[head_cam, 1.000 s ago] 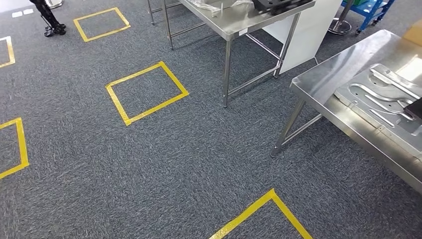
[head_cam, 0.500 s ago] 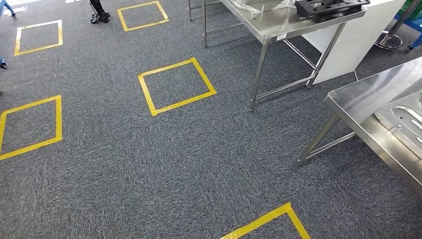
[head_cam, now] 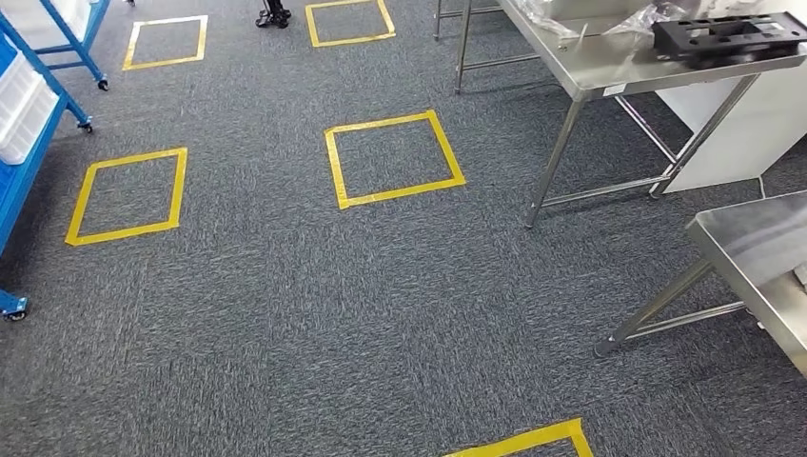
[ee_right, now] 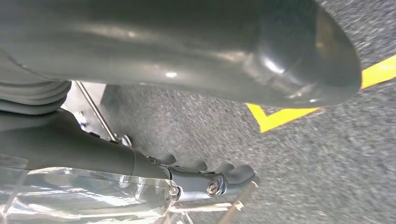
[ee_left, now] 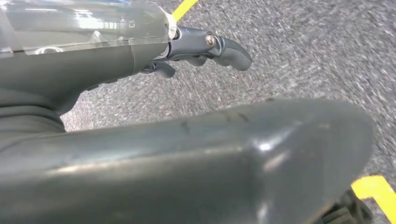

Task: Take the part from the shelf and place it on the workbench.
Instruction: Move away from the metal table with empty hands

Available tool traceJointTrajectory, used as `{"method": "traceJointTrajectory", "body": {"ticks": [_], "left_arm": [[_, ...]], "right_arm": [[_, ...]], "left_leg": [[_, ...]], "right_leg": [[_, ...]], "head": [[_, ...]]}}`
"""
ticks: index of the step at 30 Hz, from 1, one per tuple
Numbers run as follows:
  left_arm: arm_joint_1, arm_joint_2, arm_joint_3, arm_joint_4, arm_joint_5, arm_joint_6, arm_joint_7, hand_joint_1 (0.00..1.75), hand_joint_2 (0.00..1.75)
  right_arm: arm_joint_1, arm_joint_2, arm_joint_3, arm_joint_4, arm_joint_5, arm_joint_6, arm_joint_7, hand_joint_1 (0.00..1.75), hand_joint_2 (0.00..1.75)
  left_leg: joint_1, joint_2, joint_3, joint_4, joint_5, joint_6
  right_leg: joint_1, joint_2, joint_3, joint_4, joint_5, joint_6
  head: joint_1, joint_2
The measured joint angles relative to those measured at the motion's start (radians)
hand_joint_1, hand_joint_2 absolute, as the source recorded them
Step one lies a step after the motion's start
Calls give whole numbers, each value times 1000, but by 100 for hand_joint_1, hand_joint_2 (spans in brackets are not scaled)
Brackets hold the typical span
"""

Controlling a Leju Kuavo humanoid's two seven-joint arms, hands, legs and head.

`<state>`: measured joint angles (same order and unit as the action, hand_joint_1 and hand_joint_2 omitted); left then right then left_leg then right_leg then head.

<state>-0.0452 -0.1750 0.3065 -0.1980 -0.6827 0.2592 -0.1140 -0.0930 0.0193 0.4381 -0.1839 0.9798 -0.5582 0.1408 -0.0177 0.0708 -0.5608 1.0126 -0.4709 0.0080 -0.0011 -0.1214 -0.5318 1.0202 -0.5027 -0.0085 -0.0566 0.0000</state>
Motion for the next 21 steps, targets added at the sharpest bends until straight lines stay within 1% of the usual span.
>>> {"method": "traceJointTrajectory", "body": {"ticks": [1,2,3,4,5,6,7,8,9,10,11,12,13,14,15,16,17,18,19,20,21], "left_arm": [[1,0,0,0,-1,0,-1,0,0],[3,0,1,0,-2,0,-2,0,0],[4,1,1,0,-3,0,-5,0,0],[3,0,1,0,-3,1,-9,0,0],[1,0,2,0,-2,1,-14,0,0],[0,0,2,0,-1,2,-19,0,0],[-1,-1,3,0,0,2,-24,0,0],[0,-1,4,0,2,1,-28,0,0],[0,-1,6,0,4,1,-32,0,0],[0,0,8,0,6,1,-36,0,0],[0,0,11,0,8,0,-39,0,0],[-3,0,14,0,10,0,-43,0,0],[-5,0,16,0,11,-1,-47,0,0],[-7,0,18,0,13,-2,-51,0,0],[-9,-1,20,0,17,-4,-57,0,0],[-9,-1,23,0,22,-7,-65,0,0],[-9,-1,26,0,30,-10,-74,0,0],[-10,-2,31,0,38,-12,-84,0,0],[-12,-2,36,0,45,-14,-93,0,0],[-14,-3,41,0,51,-15,-100,0,0],[-17,-3,46,0,59,-19,-107,0,0]], "right_arm": [[-2,3,0,-1,3,1,1,0,0],[-4,5,0,-1,5,2,2,0,0],[-5,6,1,-2,6,2,4,0,0],[-4,7,1,-2,7,3,5,0,0],[-2,7,1,-2,7,3,6,0,0],[1,7,1,-2,6,3,6,0,0],[3,7,1,-2,5,3,6,0,0],[5,7,1,-2,5,3,5,0,0],[5,7,1,-2,4,3,5,0,0],[5,7,1,-2,4,3,4,0,0],[6,7,1,-2,3,4,3,0,0],[7,7,1,-1,3,4,1,0,0],[7,7,1,-1,4,5,-1,0,0],[6,7,1,-1,5,7,-2,0,0],[4,7,1,-1,6,9,-3,0,0],[2,7,1,-1,7,12,-5,0,0],[1,7,1,-1,9,15,-6,0,0],[0,7,1,-1,10,17,-8,0,0],[0,7,1,-2,11,19,-10,0,0],[1,7,1,-2,13,19,-11,0,0],[1,7,1,-2,15,21,-12,0,0]], "left_leg": [[3,-12,2,-6,5,5],[6,-23,6,-13,11,10],[9,-34,9,-21,17,15],[13,-45,12,-27,23,20],[12,-57,11,-29,25,22],[12,-70,9,-28,27,24],[12,-84,7,-27,27,24],[12,-98,7,-25,28,24],[13,-112,7,-23,27,23],[14,-126,7,-20,26,20],[16,-139,6,-14,24,16],[16,-151,2,-6,21,10],[17,-162,-2,0,19,3],[17,-170,-8,4,18,-4],[18,-178,-11,5,18,-11],[20,-186,-14,3,20,-18],[21,-181,-18,8,16,-23],[21,-164,-27,29,2,-28],[21,-140,-46,69,-22,-31],[21,-113,-73,128,-54,-34],[22,-95,-105,196,-87,-37]], "right_leg": [[-1,-3,2,0,-2,6],[-3,11,3,6,-7,12],[-4,37,-4,25,-23,17],[-6,69,-21,65,-49,21],[-7,98,-50,124,-81,23],[-8,111,-83,190,-112,24],[-10,116,-111,245,-129,25],[-12,117,-125,269,-127,26],[-15,119,-122,255,-104,28],[-19,123,-101,204,-66,30],[-24,140,-72,137,-30,32],[-26,160,-47,78,-4,32],[-28,175,-31,38,10,31],[-26,186,-26,21,12,27],[-23,181,-26,20,11,22],[-23,171,-26,18,13,14],[-23,161,-25,15,15,6],[-23,149,-25,12,17,-1],[-22,137,-24,9,18,-8],[-19,124,-24,9,18,-12],[-16,111,-25,9,17,-15]], "head": [[0,0],[0,0],[0,0],[0,0],[0,0],[0,0],[0,0],[0,0],[0,0],[0,0],[0,0],[0,0],[0,0],[0,0],[0,0],[0,0],[0,0],[0,0],[0,0],[0,0],[0,0]]}}
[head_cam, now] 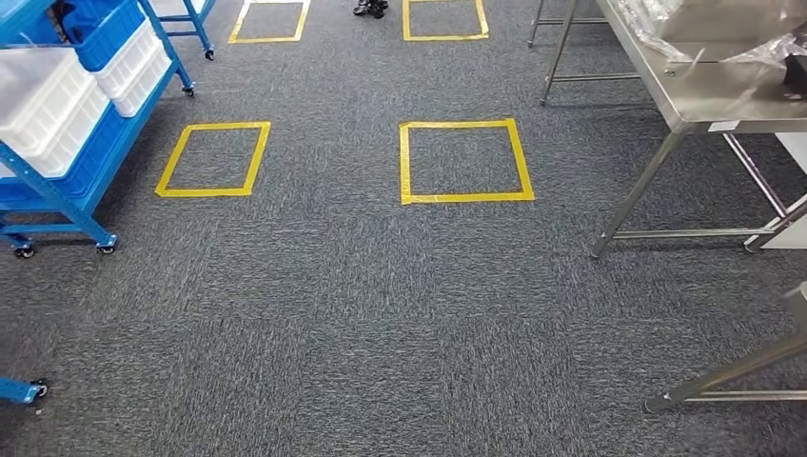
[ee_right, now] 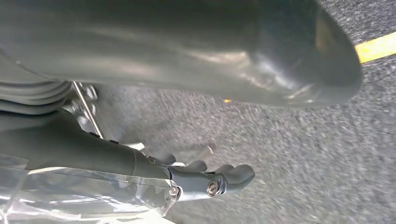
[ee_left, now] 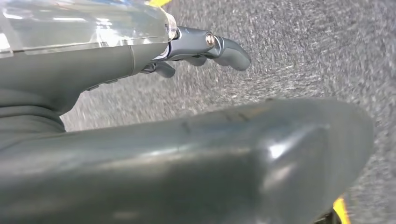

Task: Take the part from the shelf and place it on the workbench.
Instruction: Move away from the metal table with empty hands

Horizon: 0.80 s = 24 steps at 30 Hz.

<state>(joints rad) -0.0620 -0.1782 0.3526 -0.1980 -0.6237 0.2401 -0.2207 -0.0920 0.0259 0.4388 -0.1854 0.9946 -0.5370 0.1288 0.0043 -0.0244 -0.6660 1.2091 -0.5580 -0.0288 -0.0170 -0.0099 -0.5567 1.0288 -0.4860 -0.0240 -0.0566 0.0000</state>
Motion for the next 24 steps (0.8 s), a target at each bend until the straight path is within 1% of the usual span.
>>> {"method": "traceJointTrajectory", "body": {"ticks": [1,2,3,4,5,6,7,8,9,10,11,12,13,14,15,16,17,18,19,20,21,22,23,24], "left_arm": [[-2,0,6,0,10,-6,-6,0,0],[-2,-1,14,0,23,-13,-11,0,0],[-2,-1,24,0,40,-21,-16,0,0],[-2,-1,35,0,57,-29,-19,0,0],[-3,-1,47,0,75,-38,-20,0,0],[-6,-1,60,0,93,-47,-21,0,0],[-10,-2,74,0,112,-56,-22,0,0],[-14,-2,89,0,131,-66,-22,0,0],[-18,-2,105,0,152,-77,-22,0,0],[-22,-3,122,0,173,-88,-21,0,0],[-23,-6,139,0,191,-99,-20,0,0],[-27,-8,157,0,207,-109,-18,0,0],[-32,-12,173,0,217,-116,-17,0,0],[-38,-16,187,0,225,-122,-16,0,0],[-44,-18,198,0,232,-128,-16,0,0],[-49,-21,208,0,239,-132,-16,0,0],[-52,-24,218,0,248,-135,-15,0,0],[-53,-25,228,0,260,-137,-14,0,0],[-54,-27,240,0,276,-138,-11,0,0],[-55,-29,253,0,294,-138,-8,0,0],[-56,-30,267,0,311,-138,-5,0,0],[-59,-30,282,0,329,-137,0,0,0],[-61,-31,297,0,346,-134,5,0,0],[-62,-31,312,0,364,-130,12,0,0]], "right_arm": [[0,0,0,0,3,3,0,0,0],[-1,0,0,0,7,7,0,0,0],[-3,0,0,0,11,11,0,0,0],[-5,0,0,0,14,14,0,0,0],[-7,0,1,0,16,15,0,0,0],[-9,0,1,0,17,16,1,0,0],[-11,0,1,0,19,16,2,0,0],[-12,0,1,0,19,17,4,0,0],[-14,0,1,0,20,18,5,0,0],[-17,1,1,-1,22,19,6,0,0],[-19,1,1,-2,23,21,8,0,0],[-22,0,1,-2,25,24,8,0,0],[-24,0,1,-3,26,28,8,0,0],[-24,-1,1,-3,28,31,9,0,0],[-24,-1,1,-3,29,35,9,0,0],[-23,-1,1,-3,31,39,9,0,0],[-23,-2,1,-3,31,43,9,0,0],[-23,-2,1,-3,32,47,9,0,0],[-24,-2,1,-3,33,50,9,0,0],[-24,-2,1,-3,34,54,9,0,0],[-24,-2,1,-3,36,58,9,0,0],[-24,-3,1,-3,37,62,9,0,0],[-25,-3,1,-3,39,66,9,0,0],[-27,-3,1,-3,41,70,10,0,0]], "left_leg": [[1,8,-27,58,-22,-2],[1,12,-41,89,-27,-2],[1,15,-36,82,-13,0],[0,21,-12,36,15,3],[-3,35,26,-34,48,9],[-9,61,62,-103,71,18],[-15,82,88,-155,84,27],[-21,97,100,-183,88,34],[-26,99,101,-192,86,39],[-27,86,101,-197,89,44],[-25,75,105,-203,95,47],[-21,64,110,-212,100,53],[-17,52,114,-220,107,58],[-14,41,118,-224,112,61],[-14,29,117,-226,113,64],[-13,16,116,-225,114,65],[-13,2,117,-224,114,65],[-12,-13,117,-222,113,64],[-11,-27,118,-218,111,61],[-9,-41,119,-213,109,57],[-8,-53,116,-206,104,51],[-7,-65,112,-197,100,44],[-6,-75,106,-191,98,38],[-5,-84,100,-188,97,31]], "right_leg": [[3,-14,0,0,-1,-2],[6,-27,0,0,-2,-3],[8,-40,1,0,-3,-4],[10,-51,3,0,-5,-4],[11,-62,5,0,-6,-3],[14,-72,8,1,-8,0],[15,-82,10,0,-10,3],[16,-92,12,0,-12,7],[16,-102,14,-1,-13,12],[15,-112,17,-2,-14,17],[13,-113,20,-1,-17,23],[12,-98,18,10,-27,28],[11,-72,6,42,-48,32],[9,-40,-16,93,-77,35],[7,-14,-48,158,-109,37],[5,-1,-80,221,-133,39],[3,4,-103,260,-139,42],[0,6,-110,266,-125,45],[-3,8,-100,231,-92,48],[-8,19,-76,169,-50,51],[-13,42,-50,103,-18,54],[-16,62,-30,51,3,56],[-16,77,-20,23,10,54],[-15,82,-19,16,7,51]], "head": [[0,0],[0,0],[0,0],[0,0],[0,0],[0,0],[0,0],[0,0],[0,0],[0,0],[0,0],[0,0],[0,0],[0,0],[0,0],[0,0],[0,0],[0,0],[0,0],[0,0],[0,0],[0,0],[0,0],[0,0]]}}
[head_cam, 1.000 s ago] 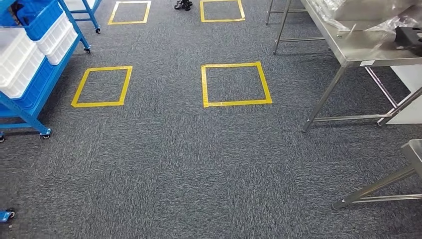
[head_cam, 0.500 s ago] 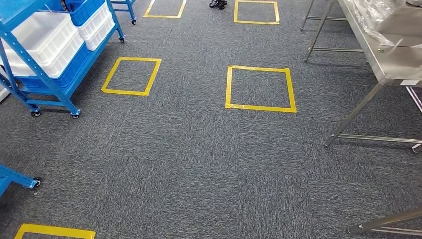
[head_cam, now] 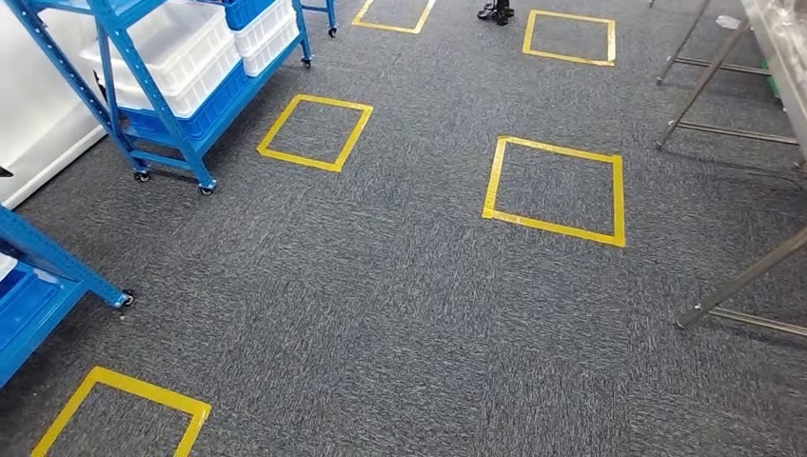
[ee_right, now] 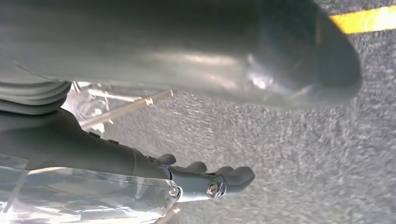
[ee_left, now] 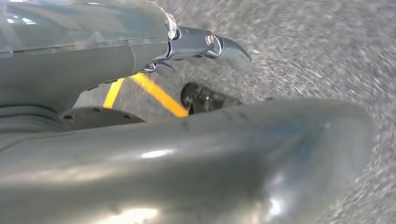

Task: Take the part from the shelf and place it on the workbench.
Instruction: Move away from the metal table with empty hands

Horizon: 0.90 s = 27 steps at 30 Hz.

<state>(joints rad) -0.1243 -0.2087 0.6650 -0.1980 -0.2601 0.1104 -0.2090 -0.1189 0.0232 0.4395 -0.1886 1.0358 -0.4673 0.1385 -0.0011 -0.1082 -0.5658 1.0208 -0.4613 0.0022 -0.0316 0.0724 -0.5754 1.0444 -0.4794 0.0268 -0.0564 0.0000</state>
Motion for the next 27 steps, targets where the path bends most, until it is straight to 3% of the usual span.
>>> {"method": "traceJointTrajectory", "body": {"ticks": [2,4,6,8,9,10,11,13,15,17,18,20,22,23,24,25,27], "left_arm": [[1,0,36,0,41,14,16,0,0],[1,0,73,0,74,28,27,0,0],[-2,0,105,0,97,37,30,0,0],[-3,0,129,0,112,42,31,0,0],[-3,0,139,0,117,43,31,0,0],[-3,0,148,0,121,44,31,0,0],[-3,0,155,0,125,45,31,0,0],[-8,0,168,0,131,46,31,0,0],[-13,0,177,0,133,47,32,0,0],[-15,0,183,0,133,50,34,0,0],[-15,0,185,0,133,51,35,0,0],[-18,-1,188,0,133,53,37,0,0],[-23,-2,190,0,133,57,39,0,0],[-24,-2,191,0,133,60,41,0,0],[-24,-2,192,0,133,62,43,0,0],[-24,-2,192,0,134,65,45,0,0],[-23,-3,193,0,134,68,49,0,0]], "right_arm": [[-4,1,0,-1,3,9,2,0,0],[-5,1,0,-2,5,16,5,0,0],[-4,1,0,-2,6,21,7,0,0],[-3,1,0,-2,6,24,8,0,0],[-3,1,0,-2,6,25,8,0,0],[-4,1,0,-2,6,25,8,0,0],[-4,1,0,-2,7,26,8,0,0],[-4,1,0,-2,8,27,8,0,0],[-5,1,0,-2,8,30,9,0,0],[-8,1,0,-3,9,31,10,0,0],[-10,1,0,-3,9,31,10,0,0],[-11,-1,0,-4,9,31,12,0,0],[-8,-2,0,-4,10,31,12,0,0],[-5,-3,0,-4,10,31,13,0,0],[-3,-3,0,-4,10,31,13,0,0],[-2,-3,0,-4,10,31,14,0,0],[0,-6,0,-4,10,31,16,0,0]], "left_leg": [[5,-10,-6,0,0,-13],[6,26,-22,36,-24,-23],[7,78,-76,147,-82,-30],[10,94,-135,263,-125,-35],[11,96,-144,279,-121,-37],[11,101,-132,256,-100,-36],[11,110,-103,198,-66,-34],[5,154,-35,64,-13,-24],[-4,176,-8,6,-2,-11],[-7,156,-6,0,0,0],[-6,146,-2,-6,4,5],[0,126,7,-18,12,16],[1,105,4,-19,14,23],[1,91,4,-19,14,24],[1,77,3,-17,14,25],[1,63,4,-15,13,24],[3,34,3,-8,9,19]], "right_leg": [[3,-21,2,-4,3,-14],[3,-44,6,-12,5,-29],[6,-71,9,-14,4,-39],[11,-100,10,-14,0,-42],[12,-113,11,-14,-2,-43],[13,-126,13,-14,-3,-42],[14,-137,16,-14,-6,-40],[16,-159,24,-13,-11,-33],[19,-177,30,-13,-16,-22],[20,-195,35,-16,-19,-11],[18,-191,38,-12,-24,-6],[15,-148,19,43,-61,1],[12,-95,-40,164,-120,3],[12,-85,-70,219,-138,3],[11,-81,-88,244,-137,4],[11,-78,-89,234,-116,4],[7,-52,-50,125,-41,3]], "head": [[0,0],[0,0],[0,0],[0,0],[0,0],[0,0],[0,0],[0,0],[0,0],[0,0],[0,0],[0,0],[0,0],[0,0],[0,0],[0,0],[0,0]]}}
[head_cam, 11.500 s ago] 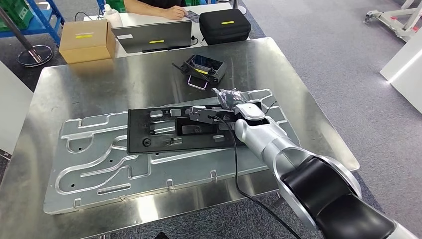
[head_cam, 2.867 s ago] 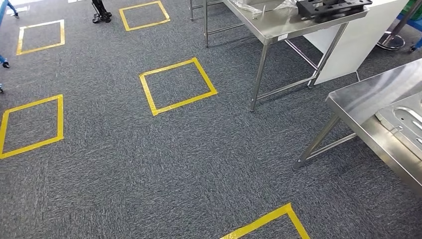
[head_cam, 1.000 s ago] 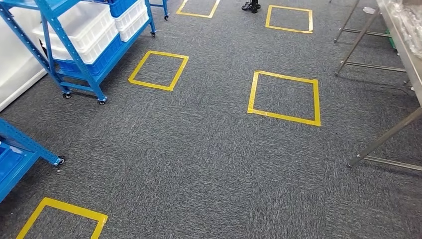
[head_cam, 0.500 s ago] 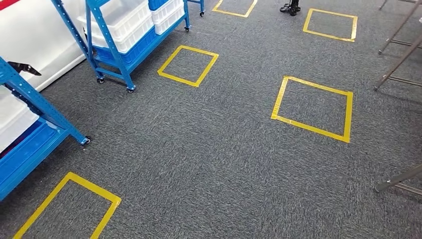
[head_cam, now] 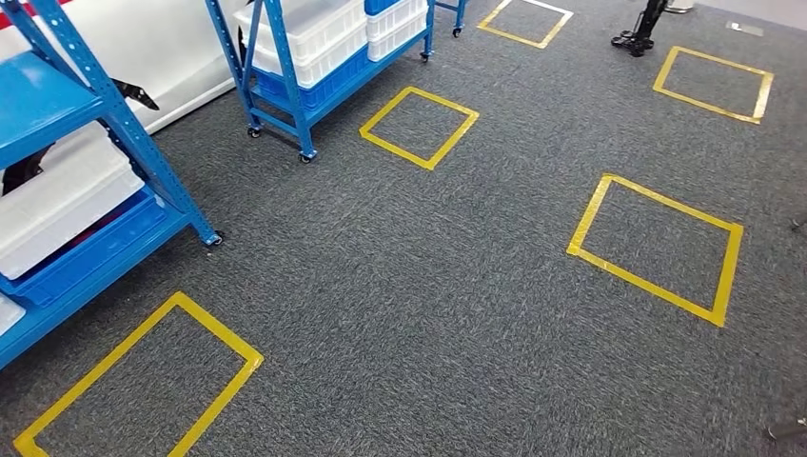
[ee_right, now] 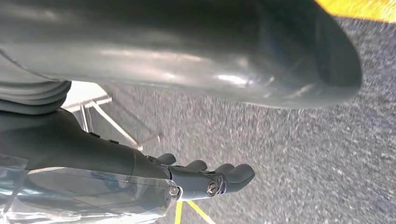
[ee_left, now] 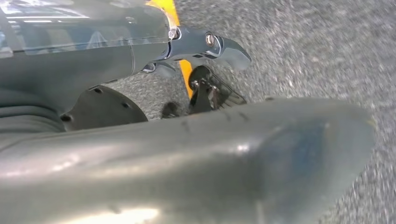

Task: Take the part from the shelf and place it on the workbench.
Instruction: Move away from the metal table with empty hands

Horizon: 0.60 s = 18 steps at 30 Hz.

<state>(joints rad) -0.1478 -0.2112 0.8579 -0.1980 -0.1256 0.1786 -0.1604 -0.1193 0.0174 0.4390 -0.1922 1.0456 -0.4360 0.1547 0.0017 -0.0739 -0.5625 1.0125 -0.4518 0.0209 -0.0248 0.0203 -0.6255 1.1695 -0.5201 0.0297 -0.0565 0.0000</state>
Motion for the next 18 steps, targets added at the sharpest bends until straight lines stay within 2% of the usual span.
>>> {"method": "traceJointTrajectory", "body": {"ticks": [1,2,3,4,5,6,8,9,10,11,12,13,14,15,17,18], "left_arm": [[0,0,0,0,0,2,2,0,0],[-1,-1,1,0,0,3,3,0,0],[-1,-1,1,0,1,4,4,0,0],[-1,-2,1,0,1,6,4,0,0],[0,-2,2,0,2,8,4,0,0],[1,-1,3,0,2,10,5,0,0],[0,-2,6,0,6,13,5,0,0],[-2,-2,7,0,9,14,5,0,0],[-4,-2,9,0,13,14,5,0,0],[-5,-2,11,0,19,14,5,0,0],[-5,-2,15,0,28,14,5,0,0],[-4,-2,20,0,39,14,5,0,0],[-4,-1,26,0,53,14,5,0,0],[-4,-1,34,0,67,14,5,0,0],[-8,0,51,0,92,16,8,0,0],[-10,0,60,0,103,17,9,0,0]], "right_arm": [[1,-1,0,0,0,0,1,0,0],[1,-3,-1,1,0,0,2,0,0],[1,-3,-1,1,0,0,2,0,0],[1,-3,-2,1,0,0,2,0,0],[0,-3,-2,1,0,1,3,0,0],[0,-2,-2,1,0,2,3,0,0],[2,-1,-3,1,-1,3,4,0,0],[4,-1,-3,1,-1,3,4,0,0],[7,-2,-4,1,-2,2,4,0,0],[10,-2,-5,1,-3,2,4,0,0],[13,-2,-7,1,-4,1,4,0,0],[14,-2,-9,1,-4,1,4,0,0],[15,-2,-11,1,-5,0,4,0,0],[16,-2,-12,1,-5,-1,4,0,0],[18,-1,-17,1,-5,-4,3,0,0],[19,-1,-20,1,-5,-6,3,0,0]], "left_leg": [[-1,-12,-3,7,-3,-5],[-1,-23,-7,11,-5,-11],[0,-32,-11,13,-6,-17],[0,-42,-14,14,-6,-23],[1,-53,-16,12,-5,-29],[2,-49,-18,15,-7,-35],[1,-6,-41,63,-37,-44],[2,25,-66,117,-65,-47],[4,46,-99,182,-94,-51],[7,55,-130,242,-116,-55],[9,59,-149,277,-121,-58],[11,63,-150,277,-108,-59],[12,69,-132,238,-79,-60],[11,84,-98,171,-43,-58],[3,124,-40,54,-1,-47],[-2,135,-27,26,3,-39]], "right_leg": [[-3,25,23,-61,26,-1],[-4,45,39,-103,41,-2],[-4,59,47,-123,42,-4],[-2,58,49,-127,38,-7],[-2,47,51,-128,39,-12],[-3,35,54,-132,40,-19],[-5,8,61,-140,41,-33],[-2,-6,63,-142,40,-38],[1,-20,65,-142,38,-42],[3,-36,66,-141,36,-44],[5,-50,68,-141,33,-44],[5,-63,70,-141,31,-44],[5,-74,74,-141,28,-42],[5,-85,78,-141,24,-39],[9,-104,87,-141,17,-30],[11,-113,90,-141,14,-25]], "head": [[0,0],[0,0],[0,0],[0,0],[0,0],[0,0],[0,0],[0,0],[-1,0],[-1,0],[-1,0],[-1,0],[-1,0],[-1,0],[-1,0],[0,0]]}}
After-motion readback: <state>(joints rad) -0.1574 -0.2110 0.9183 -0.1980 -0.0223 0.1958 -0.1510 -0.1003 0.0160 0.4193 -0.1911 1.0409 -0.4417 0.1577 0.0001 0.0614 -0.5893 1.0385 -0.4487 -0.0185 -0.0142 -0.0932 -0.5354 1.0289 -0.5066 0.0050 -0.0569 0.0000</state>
